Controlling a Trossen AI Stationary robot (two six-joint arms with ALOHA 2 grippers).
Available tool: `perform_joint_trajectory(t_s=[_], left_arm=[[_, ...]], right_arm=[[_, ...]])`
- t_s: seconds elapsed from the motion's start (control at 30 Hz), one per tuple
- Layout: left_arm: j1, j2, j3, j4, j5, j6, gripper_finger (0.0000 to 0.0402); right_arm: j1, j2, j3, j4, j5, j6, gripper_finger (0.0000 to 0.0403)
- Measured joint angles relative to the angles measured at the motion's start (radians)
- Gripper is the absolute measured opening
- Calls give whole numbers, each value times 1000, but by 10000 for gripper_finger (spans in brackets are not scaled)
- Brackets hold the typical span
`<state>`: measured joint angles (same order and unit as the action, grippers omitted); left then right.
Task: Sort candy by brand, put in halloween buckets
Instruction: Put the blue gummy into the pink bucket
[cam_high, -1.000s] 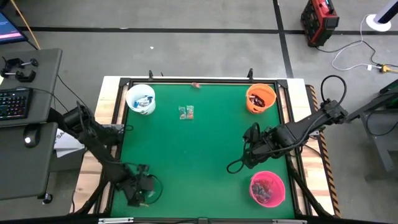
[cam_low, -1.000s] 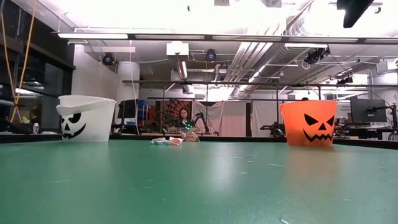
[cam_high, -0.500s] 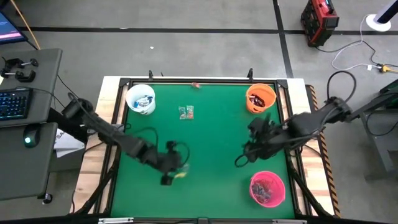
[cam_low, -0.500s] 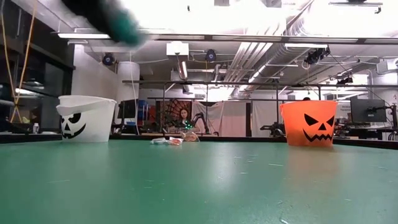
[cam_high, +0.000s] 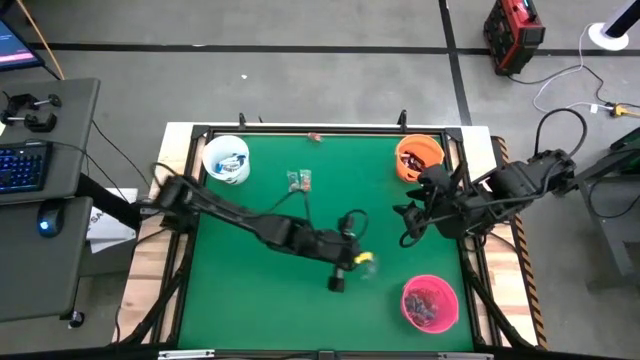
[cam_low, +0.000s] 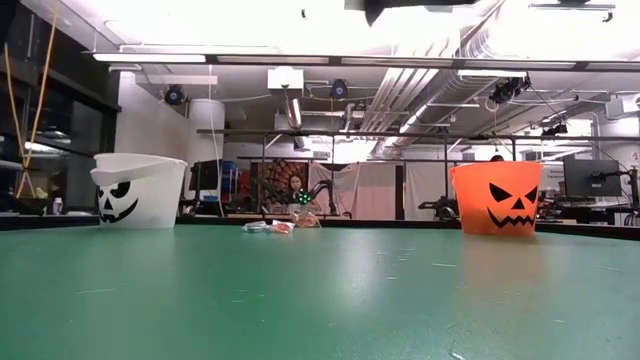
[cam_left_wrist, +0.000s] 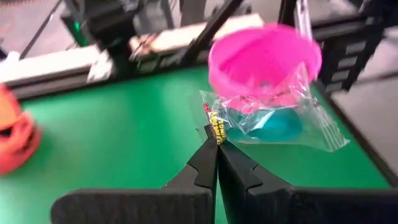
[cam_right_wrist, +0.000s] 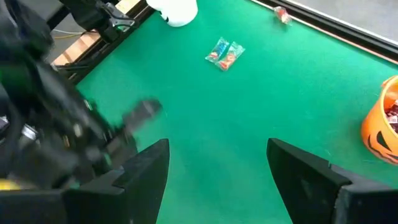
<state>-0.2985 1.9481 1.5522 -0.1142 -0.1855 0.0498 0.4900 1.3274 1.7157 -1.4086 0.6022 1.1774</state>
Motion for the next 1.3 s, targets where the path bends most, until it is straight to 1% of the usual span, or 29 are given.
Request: perform_joint_trajectory(t_s=[0.07,0.2,0.33,0.47,0.73,0.97,1.3], left_arm=[[-1,73,56,61,18,0,0],[-2,202,164,177,65,-4,0],[-2,284,242,263,95,-19,0],[2,332,274,362,99,-19,0],[28,396,289,443,142,-20,0],[28,461,292,550,224,-22,0],[13,554,424,544,229,-39,0]], right_arm=[[0,0,0,0,2,0,264],[0,1,0,0,54,7,264],[0,1,0,0,76,10,264],[0,2,0,1,80,11,264],[0,2,0,0,88,9,264],[0,2,0,0,95,0,264],[0,2,0,6,102,0,264]])
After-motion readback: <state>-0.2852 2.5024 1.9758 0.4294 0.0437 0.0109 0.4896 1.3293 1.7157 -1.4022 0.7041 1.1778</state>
